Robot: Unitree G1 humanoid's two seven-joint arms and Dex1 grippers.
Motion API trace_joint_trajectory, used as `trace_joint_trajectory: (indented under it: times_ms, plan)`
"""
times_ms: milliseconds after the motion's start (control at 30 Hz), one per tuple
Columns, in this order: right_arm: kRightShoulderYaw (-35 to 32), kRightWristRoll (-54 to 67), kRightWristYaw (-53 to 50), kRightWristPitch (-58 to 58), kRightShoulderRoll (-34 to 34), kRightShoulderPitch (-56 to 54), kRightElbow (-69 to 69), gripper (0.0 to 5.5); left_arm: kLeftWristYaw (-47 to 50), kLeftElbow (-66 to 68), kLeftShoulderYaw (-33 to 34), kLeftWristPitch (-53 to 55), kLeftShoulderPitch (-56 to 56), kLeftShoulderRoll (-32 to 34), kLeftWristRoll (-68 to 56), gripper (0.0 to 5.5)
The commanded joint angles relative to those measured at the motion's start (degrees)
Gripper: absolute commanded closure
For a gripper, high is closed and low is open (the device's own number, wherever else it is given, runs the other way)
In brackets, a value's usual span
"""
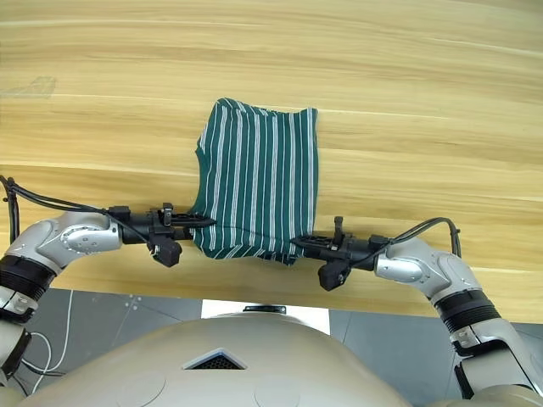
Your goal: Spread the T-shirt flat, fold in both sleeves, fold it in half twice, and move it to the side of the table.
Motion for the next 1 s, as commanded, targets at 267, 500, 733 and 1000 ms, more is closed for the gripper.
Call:
trace_joint_trajectory:
  times_ms: [267,500,733,1000]
  plan:
    - [0.1,-1.8,1.1,-0.7,0.2,-4.3,2.7,5.29,-6.2,5.9,-5.0,3.1,4.2,-0.9,5.0,5.37]
    - [-0.4,1.9,0.7,-0.3,1.3,-2.6,-0.4,5.30,-8.1,-1.7,-3.8,6.4,9.3,-2.2,-7.0,5.43]
    - [-1.0,13.7,8.0,5.2,-8.9,11.6,-15.8,5.30,-8.8,-22.6,-1.2,12.0,25.7,4.9,-16.0,5.43]
    - [-3.1,19.4,10.8,11.4,-8.1,11.8,-20.8,5.30,-10.0,-21.8,3.7,16.1,26.4,2.0,-20.5,5.43]
